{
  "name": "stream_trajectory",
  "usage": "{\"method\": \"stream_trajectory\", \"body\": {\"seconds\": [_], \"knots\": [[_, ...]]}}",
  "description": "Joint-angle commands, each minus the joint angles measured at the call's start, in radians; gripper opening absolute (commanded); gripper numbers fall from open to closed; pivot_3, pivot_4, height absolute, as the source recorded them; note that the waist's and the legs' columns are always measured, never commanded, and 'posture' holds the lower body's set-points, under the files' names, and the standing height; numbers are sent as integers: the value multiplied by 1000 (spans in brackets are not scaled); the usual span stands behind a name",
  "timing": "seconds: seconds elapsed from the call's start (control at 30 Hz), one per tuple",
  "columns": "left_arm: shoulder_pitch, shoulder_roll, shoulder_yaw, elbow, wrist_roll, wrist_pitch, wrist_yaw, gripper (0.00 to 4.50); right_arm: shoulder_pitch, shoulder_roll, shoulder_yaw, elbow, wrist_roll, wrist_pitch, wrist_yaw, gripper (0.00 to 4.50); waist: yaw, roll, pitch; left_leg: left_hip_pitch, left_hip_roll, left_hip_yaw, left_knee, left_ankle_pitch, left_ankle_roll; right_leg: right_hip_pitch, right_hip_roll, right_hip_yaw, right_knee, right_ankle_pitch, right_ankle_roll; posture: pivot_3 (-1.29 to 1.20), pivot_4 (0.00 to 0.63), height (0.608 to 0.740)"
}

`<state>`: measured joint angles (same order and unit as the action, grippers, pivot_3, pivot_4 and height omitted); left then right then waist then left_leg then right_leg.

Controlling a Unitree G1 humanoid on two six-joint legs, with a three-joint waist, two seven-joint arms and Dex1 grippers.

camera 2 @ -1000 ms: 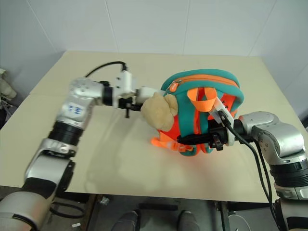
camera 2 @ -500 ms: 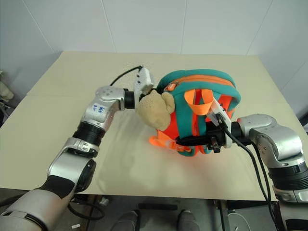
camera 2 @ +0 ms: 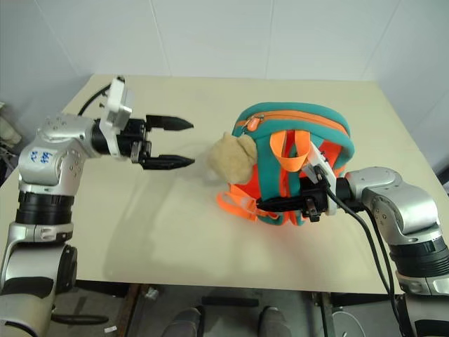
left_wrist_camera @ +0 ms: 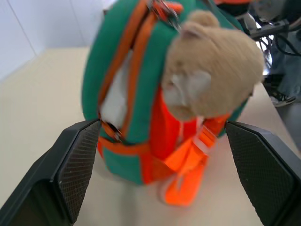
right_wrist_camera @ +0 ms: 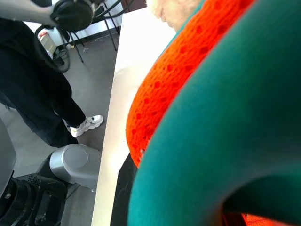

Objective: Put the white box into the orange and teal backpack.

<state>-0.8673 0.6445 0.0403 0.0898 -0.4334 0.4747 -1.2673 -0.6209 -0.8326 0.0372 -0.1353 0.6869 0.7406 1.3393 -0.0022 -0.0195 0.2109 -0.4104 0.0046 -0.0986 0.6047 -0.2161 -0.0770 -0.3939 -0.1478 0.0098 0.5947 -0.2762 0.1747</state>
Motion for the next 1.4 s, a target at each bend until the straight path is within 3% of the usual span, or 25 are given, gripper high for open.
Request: {"method": "stream_trajectory", "body": {"seconds": [0.03, 0.23, 0.33, 0.57, 0.73, 1.1, 1.27, 1.4], "knots": [[67, -3, 3, -120, 9, -62, 50, 4479, -12, 5, 3, -8, -4, -9, 8, 0, -1, 0, 0, 0, 0, 0, 0, 0, 0, 0, 0, 0, 0, 0, 0, 0, 150, 740], [56, -76, 6, 10, 82, -158, 212, 4479, -21, 12, 5, 4, -19, -17, 7, 0, 0, 0, 0, 1, 0, 0, 2, 0, 0, 0, 0, 0, 2, 0, 0, 0, 150, 740], [2, -86, 4, 120, 121, -258, 230, 3892, -16, 14, 1, 0, -23, -18, 3, 0, -2, 0, 0, 1, 0, 0, 3, 0, 0, 0, 0, 0, 2, 0, 0, 0, 150, 740], [-143, -202, -51, 389, 195, -401, 272, 1746, 4, 26, -9, -10, -26, -25, -21, 0, 2, 0, 0, 1, 0, 0, 4, 0, 1, 1, 0, 0, 1, 1, 0, 0, 150, 740], [-200, -260, -84, 483, 247, -481, 290, 138, 16, 25, -22, -31, -15, -17, -36, 0, -5, 0, 0, -1, 0, 1, 5, 0, 0, 0, 0, 0, 1, 1, 1, 0, 150, 740], [-241, -398, -120, 597, 269, -529, 266, 42, 60, 23, -52, -79, 9, 2, -81, 0, 3, 0, 0, -1, 0, 0, 6, 0, 0, 0, 0, 0, 0, 1, 1, 0, 150, 740], [-217, -417, -142, 593, 298, -525, 275, 42, 58, 31, -49, -83, 16, 3, -94, 0, 2, 0, 0, -1, 0, 0, 6, 0, 0, 0, 0, 0, 0, 1, 1, 0, 150, 740], [-230, -411, -90, 561, 247, -475, 295, 42, 65, 34, -45, -89, 22, 4, -102, 0, 4, 0, 0, -2, 0, 0, 6, 0, 1, 1, 0, 0, 0, 1, 1, 0, 150, 740]]}}
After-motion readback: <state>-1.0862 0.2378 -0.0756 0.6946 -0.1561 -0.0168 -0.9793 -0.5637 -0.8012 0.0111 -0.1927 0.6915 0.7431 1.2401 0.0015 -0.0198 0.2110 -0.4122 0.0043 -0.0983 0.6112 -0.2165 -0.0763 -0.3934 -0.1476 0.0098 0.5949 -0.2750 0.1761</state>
